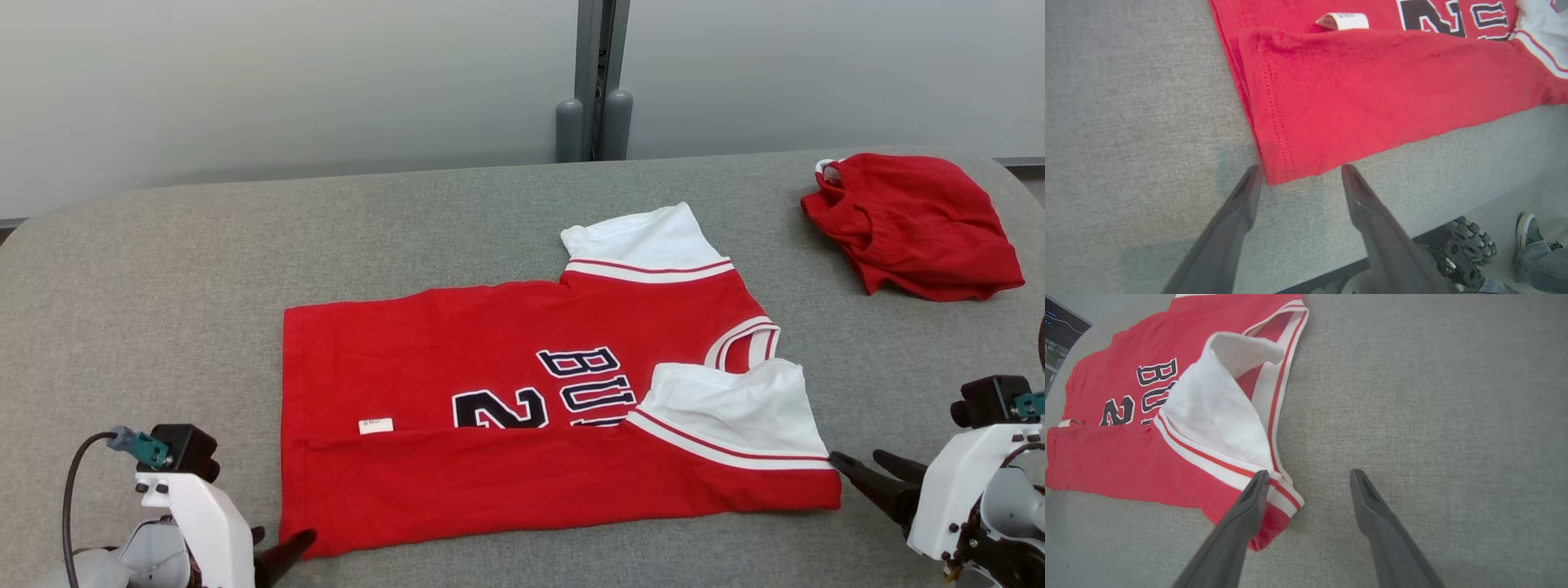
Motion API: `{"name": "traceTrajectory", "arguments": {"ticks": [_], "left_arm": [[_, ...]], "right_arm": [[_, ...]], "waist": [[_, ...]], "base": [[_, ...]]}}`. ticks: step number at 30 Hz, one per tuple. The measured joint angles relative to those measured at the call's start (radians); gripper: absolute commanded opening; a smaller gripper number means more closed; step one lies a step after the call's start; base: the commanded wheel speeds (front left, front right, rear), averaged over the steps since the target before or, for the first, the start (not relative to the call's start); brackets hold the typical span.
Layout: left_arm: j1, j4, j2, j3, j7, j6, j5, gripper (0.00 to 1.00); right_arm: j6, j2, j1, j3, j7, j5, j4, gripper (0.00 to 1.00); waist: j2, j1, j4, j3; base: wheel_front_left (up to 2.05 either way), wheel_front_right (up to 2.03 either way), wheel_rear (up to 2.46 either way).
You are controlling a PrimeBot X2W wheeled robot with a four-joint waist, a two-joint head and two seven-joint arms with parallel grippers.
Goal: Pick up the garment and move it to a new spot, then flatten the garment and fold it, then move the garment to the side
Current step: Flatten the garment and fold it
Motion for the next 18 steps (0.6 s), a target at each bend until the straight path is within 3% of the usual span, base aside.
{"name": "traceTrajectory", "arguments": {"ticks": [11,18], "left_arm": [[0.006,0.019,-0.012,-0.008,0.026,0.02,-0.014,1.0],[-0.004,0.033,-0.026,-0.007,0.026,0.015,-0.013,1.0]], "right_arm": [[0.0,0.086,0.009,-0.02,0.092,0.002,0.071,1.0],[0.0,0.115,0.011,-0.052,0.091,-0.011,0.063,1.0]], "waist": [[0.0,0.0,-0.008,0.016],[0.0,0.0,-0.006,0.026]], "base": [[0.0,0.0,0.0],[0.0,0.0,0.0]]}}
